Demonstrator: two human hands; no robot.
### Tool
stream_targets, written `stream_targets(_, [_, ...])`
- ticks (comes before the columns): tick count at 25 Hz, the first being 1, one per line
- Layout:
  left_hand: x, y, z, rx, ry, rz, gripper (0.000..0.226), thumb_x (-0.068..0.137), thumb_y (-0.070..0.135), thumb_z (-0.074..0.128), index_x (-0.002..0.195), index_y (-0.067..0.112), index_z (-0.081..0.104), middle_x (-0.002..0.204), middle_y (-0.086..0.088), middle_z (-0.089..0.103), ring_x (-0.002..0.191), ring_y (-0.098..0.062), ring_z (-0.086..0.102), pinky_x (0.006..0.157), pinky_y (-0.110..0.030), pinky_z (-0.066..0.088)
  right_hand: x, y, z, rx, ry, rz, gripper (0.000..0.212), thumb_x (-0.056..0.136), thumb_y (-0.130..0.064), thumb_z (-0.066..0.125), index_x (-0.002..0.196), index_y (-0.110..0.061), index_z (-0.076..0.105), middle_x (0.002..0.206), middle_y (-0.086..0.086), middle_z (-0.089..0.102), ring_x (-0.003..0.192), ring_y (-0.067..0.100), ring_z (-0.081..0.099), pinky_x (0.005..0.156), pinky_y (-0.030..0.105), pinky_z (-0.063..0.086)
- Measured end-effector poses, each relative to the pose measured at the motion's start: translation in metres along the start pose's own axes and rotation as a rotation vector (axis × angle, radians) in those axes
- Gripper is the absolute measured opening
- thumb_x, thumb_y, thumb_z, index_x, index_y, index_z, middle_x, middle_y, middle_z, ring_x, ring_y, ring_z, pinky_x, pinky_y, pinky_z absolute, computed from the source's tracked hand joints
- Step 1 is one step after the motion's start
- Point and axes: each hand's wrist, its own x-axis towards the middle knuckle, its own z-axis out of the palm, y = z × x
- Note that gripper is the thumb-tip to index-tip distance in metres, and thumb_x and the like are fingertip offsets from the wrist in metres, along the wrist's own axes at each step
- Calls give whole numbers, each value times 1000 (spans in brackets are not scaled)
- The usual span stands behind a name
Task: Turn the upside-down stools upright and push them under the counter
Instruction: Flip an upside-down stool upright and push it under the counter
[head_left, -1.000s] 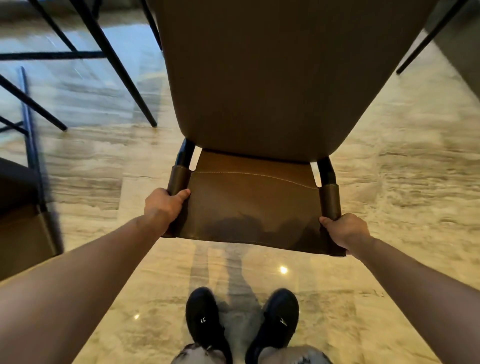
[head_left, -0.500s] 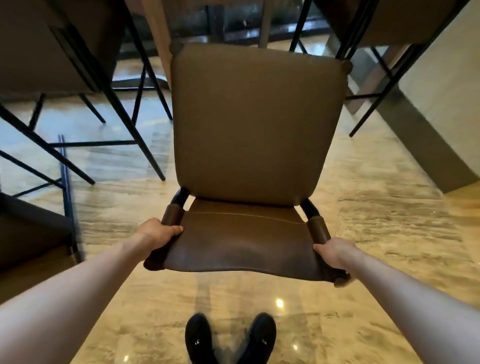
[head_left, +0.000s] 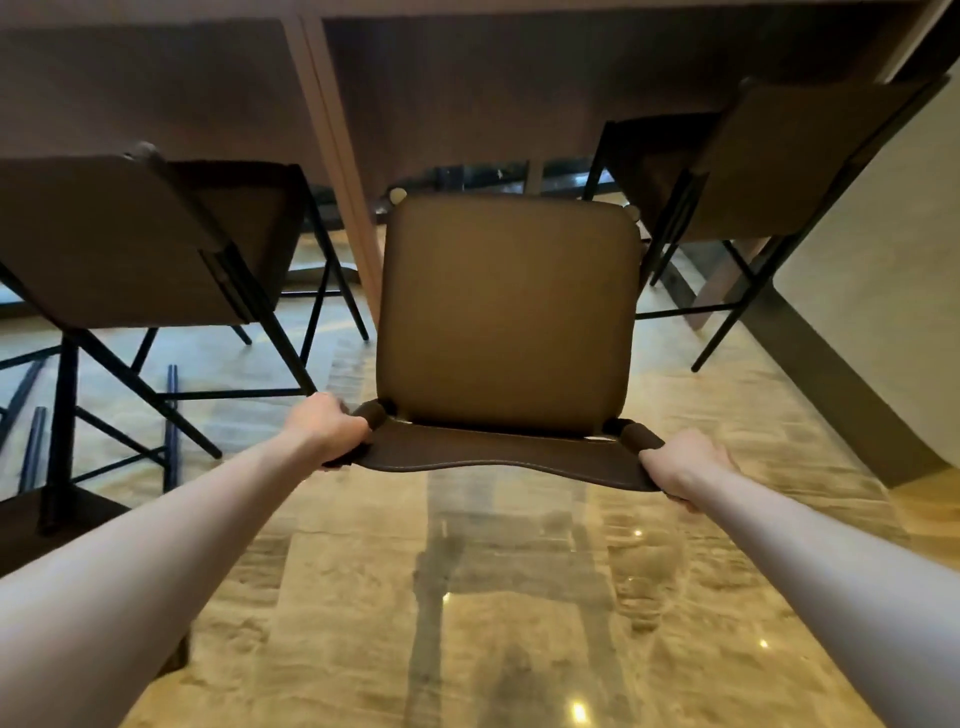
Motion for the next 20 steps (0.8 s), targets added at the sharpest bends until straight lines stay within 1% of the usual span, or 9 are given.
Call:
stream_targets(2, [-3,16,-5,98,124,131,14,86,26,60,83,18,72,84,-7,71,77,-28,66,71,-37,59,7,-13,-14,26,45,-24,19,75,-24,59,71,-6,61,87,17,70,79,34,69,67,34,58])
stream_targets(4, [-9,26,-2,240,261,265,35,94,45,47,77,23,68,93,-1,69,88,-29,65,79,-40,54,15,-26,-25,21,94,-56,19,74,-25,61,73,-6,63,88,16,68,77,35,67,66,35,58])
stream_targets(6, [-14,35,3,441,405,436,57,96,58,25,82,27,70,107,5,67,99,-28,64,87,-44,45,23,-38,-35,-19,149,-92,16,74,-24,61,76,-8,62,97,17,64,77,34,61,61,31,50])
stream_targets(9, [-3,53,2,603,413,595,77,88,76,7,92,34,70,111,18,66,115,-14,52,100,-49,27,43,-62,-53,-37,227,-139,16,74,-26,61,82,-11,61,101,16,63,78,32,56,61,30,45])
stream_targets(11, [13,64,-8,605,381,633,81,78,90,11,98,38,70,111,24,64,117,-9,46,97,-46,23,54,-77,-64,-36,265,-139,19,75,-28,61,84,-12,60,97,14,63,77,31,55,62,30,45])
stream_targets(13, [29,76,-20,637,371,652,75,72,94,25,104,43,70,113,27,62,120,-9,45,95,-45,23,64,-90,-72,-17,304,-138,19,76,-30,59,80,-12,58,89,11,61,72,30,54,59,29,43])
stream_targets(16, [47,98,-27,643,450,655,37,81,71,56,104,46,71,111,25,66,118,-12,46,92,-44,26,80,-105,-86,29,375,-219,28,79,-38,50,68,-14,58,67,5,56,59,25,53,51,25,37])
stream_targets(18, [60,112,-33,649,506,659,22,84,56,66,102,46,73,104,24,69,113,-13,49,89,-43,28,92,-117,-94,55,377,-251,34,79,-41,45,70,-13,62,68,6,59,59,26,54,50,26,39])
stream_targets(20, [75,126,-39,657,518,653,18,85,51,69,102,46,74,97,24,69,108,-12,50,87,-41,28,107,-130,-104,34,372,-242,35,79,-41,44,74,-13,63,72,7,60,61,26,55,50,27,39])
